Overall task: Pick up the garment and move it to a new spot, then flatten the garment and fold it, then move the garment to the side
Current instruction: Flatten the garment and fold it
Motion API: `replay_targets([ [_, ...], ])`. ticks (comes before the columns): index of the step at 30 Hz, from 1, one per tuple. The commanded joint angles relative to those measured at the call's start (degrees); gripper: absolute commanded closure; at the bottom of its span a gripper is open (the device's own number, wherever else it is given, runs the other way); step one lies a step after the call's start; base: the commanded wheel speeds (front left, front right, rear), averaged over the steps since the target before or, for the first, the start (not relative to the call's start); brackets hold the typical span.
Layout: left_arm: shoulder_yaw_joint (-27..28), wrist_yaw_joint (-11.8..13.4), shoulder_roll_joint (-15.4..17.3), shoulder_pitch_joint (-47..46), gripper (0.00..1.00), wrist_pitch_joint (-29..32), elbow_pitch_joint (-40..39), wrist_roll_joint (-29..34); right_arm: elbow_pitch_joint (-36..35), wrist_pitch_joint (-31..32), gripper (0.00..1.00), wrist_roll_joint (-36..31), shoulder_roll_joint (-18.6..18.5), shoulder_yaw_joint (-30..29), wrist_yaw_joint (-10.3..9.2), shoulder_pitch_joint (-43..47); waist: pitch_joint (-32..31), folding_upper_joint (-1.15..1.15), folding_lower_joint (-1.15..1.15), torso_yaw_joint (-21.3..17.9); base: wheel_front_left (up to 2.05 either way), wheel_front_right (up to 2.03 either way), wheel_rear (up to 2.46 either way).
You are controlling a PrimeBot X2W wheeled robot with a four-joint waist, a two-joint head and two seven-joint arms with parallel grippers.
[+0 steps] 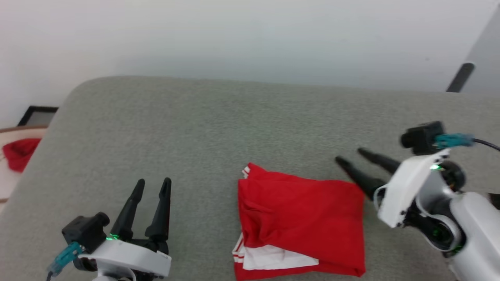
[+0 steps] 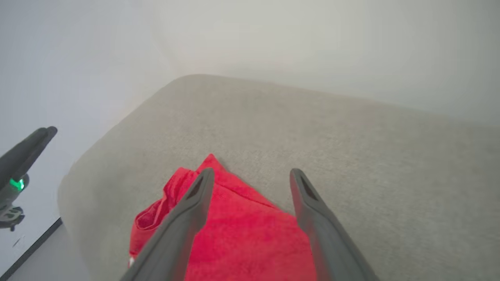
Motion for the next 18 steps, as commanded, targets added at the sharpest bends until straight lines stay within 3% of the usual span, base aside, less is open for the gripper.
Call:
replay_targets([
  [1,0.10,-0.19,0.22,0.63,0.00,0.06,-0.17,0.47,-0.65,-2.23,0.00,-0.89,-0.79,-0.20,-0.02,0.92,-0.92,0.00,0.00,-2.33,0.00,0.00,0.00],
  [10,1.66,-0.19,0.82,2.60,0.00,0.05,-0.77,0.88,-1.13,-20.32,0.00,-6.14,-6.17,-2.31,-0.02,6.69,-2.29,0.00,0.00,-5.67,0.00,0.00,0.00],
  [18,2.76,-0.18,1.67,4.52,0.00,0.05,-1.24,1.40,1.39,-27.80,0.00,-9.78,-8.06,-5.94,-0.02,13.00,-3.32,0.00,0.00,-6.82,0.00,0.00,0.00],
])
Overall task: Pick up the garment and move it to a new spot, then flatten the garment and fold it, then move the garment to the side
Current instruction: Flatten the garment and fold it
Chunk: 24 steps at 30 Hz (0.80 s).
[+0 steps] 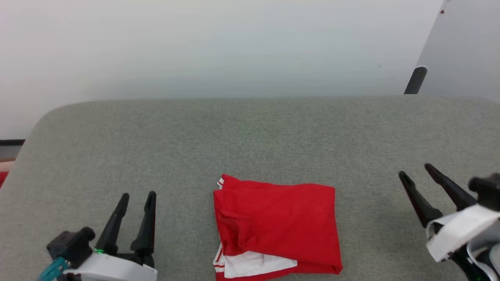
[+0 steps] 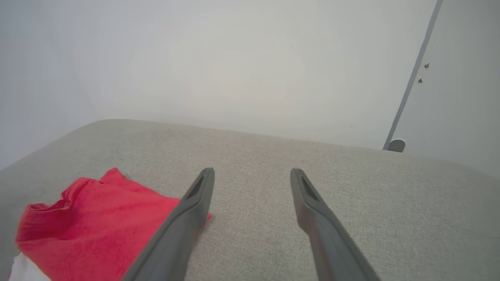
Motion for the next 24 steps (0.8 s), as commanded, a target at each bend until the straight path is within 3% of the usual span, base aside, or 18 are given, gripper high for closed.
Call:
replay_targets([
  [1,0.41,-0.17,0.13,0.85,0.00,0.07,-0.10,0.39,0.10,-0.94,0.00,-0.16,-0.06,-1.04,-0.02,1.37,-0.29,0.00,0.00,-0.27,0.00,0.00,0.00],
  [11,3.86,-0.17,0.15,3.25,0.00,0.07,-1.02,1.64,-1.50,-3.97,0.00,-3.19,1.84,-9.24,-0.02,9.64,-1.01,0.00,0.00,-1.10,0.00,0.00,0.00],
  [24,5.35,-0.17,-0.30,4.08,0.00,0.07,-1.66,2.36,-6.41,-1.65,0.00,-6.58,5.22,-15.31,-0.02,15.45,-1.42,0.00,0.00,-1.29,0.00,0.00,0.00],
])
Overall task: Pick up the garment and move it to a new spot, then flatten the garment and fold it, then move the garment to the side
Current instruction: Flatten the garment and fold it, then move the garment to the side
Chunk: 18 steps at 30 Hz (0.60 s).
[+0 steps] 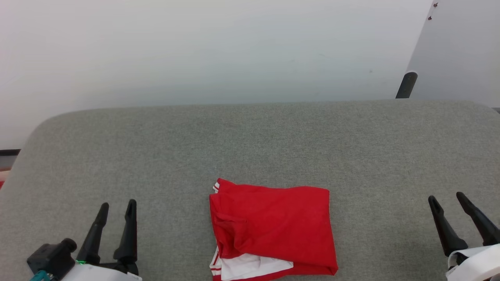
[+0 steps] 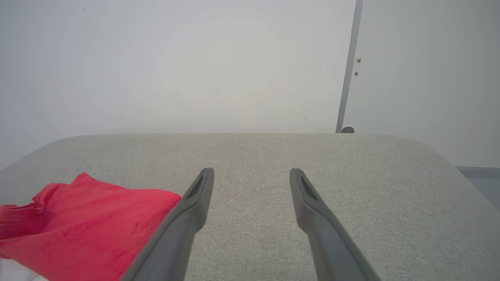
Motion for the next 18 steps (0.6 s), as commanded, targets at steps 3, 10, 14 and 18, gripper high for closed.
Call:
replay_targets([
  [3,-0.24,-0.18,-0.18,0.24,0.00,0.07,-0.21,0.75,-1.08,1.14,0.00,-0.53,0.88,-0.45,-0.02,0.89,-0.03,0.00,0.00,0.37,0.00,0.00,0.00],
  [10,0.46,-0.18,0.16,-0.12,0.00,0.07,-0.07,1.15,-2.04,2.73,0.00,-0.73,1.70,0.99,-0.02,0.58,0.17,0.00,0.00,2.66,0.00,0.00,0.00],
  [14,1.68,-0.18,0.42,0.32,0.00,0.07,-0.28,1.35,-2.04,3.66,0.00,-0.53,1.99,2.55,-0.02,-0.26,0.21,0.00,0.00,4.66,0.00,0.00,0.00],
  [18,2.14,-0.18,0.39,0.52,0.00,0.07,-0.52,1.64,-1.13,4.21,0.00,0.22,1.72,4.44,-0.02,-1.08,0.21,0.00,0.00,6.82,0.00,0.00,0.00],
])
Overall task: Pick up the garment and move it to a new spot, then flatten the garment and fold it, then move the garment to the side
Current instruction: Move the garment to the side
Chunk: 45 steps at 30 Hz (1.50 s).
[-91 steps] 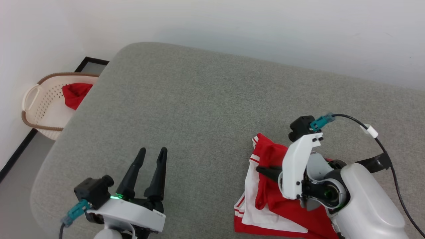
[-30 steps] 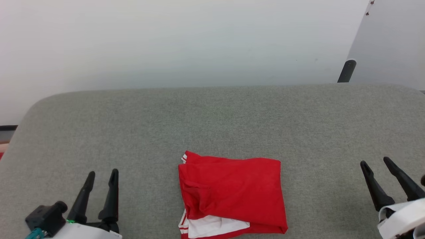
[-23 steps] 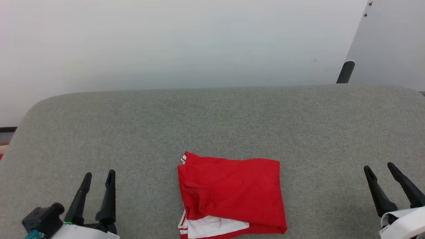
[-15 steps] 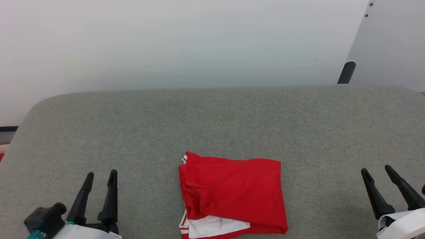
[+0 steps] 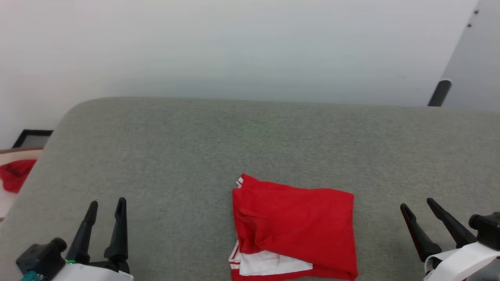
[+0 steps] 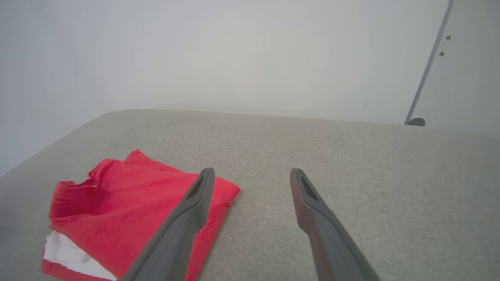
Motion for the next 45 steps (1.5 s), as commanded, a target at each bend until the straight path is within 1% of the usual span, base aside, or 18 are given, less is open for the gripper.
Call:
replay_targets([
  [1,0.04,-0.17,-0.05,0.32,0.00,0.07,-0.19,0.31,0.55,0.27,0.00,0.67,-0.07,0.66,-0.02,-0.78,0.03,0.00,0.00,2.15,0.00,0.00,0.00],
  [9,-1.65,-0.17,-0.52,-0.45,0.00,0.08,-0.31,0.32,3.50,5.77,0.00,3.54,-0.70,4.22,-0.02,-2.91,0.77,0.00,0.00,6.46,0.00,0.00,0.00],
  [16,-2.92,-0.17,-1.52,-1.43,0.00,0.07,-0.46,0.05,5.82,14.77,0.00,6.12,-1.27,4.79,-0.02,-4.57,3.48,0.00,0.00,9.13,0.00,0.00,0.00],
  [21,-3.41,-0.17,-2.35,-2.51,0.00,0.08,-0.45,-0.11,6.18,20.28,0.00,6.10,-1.27,3.98,-0.02,-5.46,5.88,0.00,0.00,10.31,0.00,0.00,0.00],
  [26,-4.09,-0.17,-3.12,-3.88,0.00,0.07,-0.44,-0.08,6.69,25.74,0.00,6.07,-0.54,2.94,-0.02,-6.52,8.10,0.00,0.00,11.10,0.00,0.00,0.00],
  [27,-4.09,-0.17,-3.12,-3.88,0.00,0.07,-0.44,-0.08,6.69,25.74,0.00,6.07,-0.54,2.94,-0.02,-6.52,8.10,0.00,0.00,11.10,0.00,0.00,0.00],
  [29,-4.59,-0.17,-3.69,-4.74,0.00,0.08,-0.30,-0.18,7.12,29.14,0.00,6.20,0.32,2.47,-0.02,-7.25,9.19,0.00,0.00,11.44,0.00,0.00,0.00],
  [32,-4.90,-0.17,-3.89,-5.24,0.00,0.08,-0.13,-0.22,7.47,31.15,0.00,6.06,0.94,2.29,-0.02,-7.59,9.79,0.00,0.00,11.59,0.00,0.00,0.00],
  [39,-6.08,-0.17,-4.62,-6.89,0.00,0.07,0.48,-0.52,10.38,39.33,0.00,6.20,3.39,2.74,-0.03,-8.80,11.24,0.00,0.00,12.05,0.00,0.00,0.00],
  [40,-6.25,-0.17,-4.71,-7.03,0.00,0.07,0.54,-0.60,10.54,40.41,0.52,5.86,3.41,3.14,-0.02,-8.95,11.33,0.00,0.00,12.09,0.00,0.00,0.00],
  [41,-6.36,-0.17,-4.76,-7.14,0.00,0.07,0.69,-0.67,10.64,41.13,1.00,5.48,3.41,3.30,-0.02,-9.31,11.45,0.00,0.00,12.12,0.00,0.00,0.00],
  [43,-6.61,-0.17,-4.85,-7.43,0.00,0.07,0.87,-0.79,10.92,43.07,1.00,5.74,3.38,3.99,0.00,-9.71,11.60,0.00,0.00,12.27,0.00,0.00,0.00],
  [45,-6.79,-0.17,-4.89,-7.70,0.00,0.07,1.08,-1.00,10.37,43.70,1.00,5.79,3.31,3.72,0.00,-10.44,11.66,0.00,0.00,12.38,0.00,0.00,0.00],
])
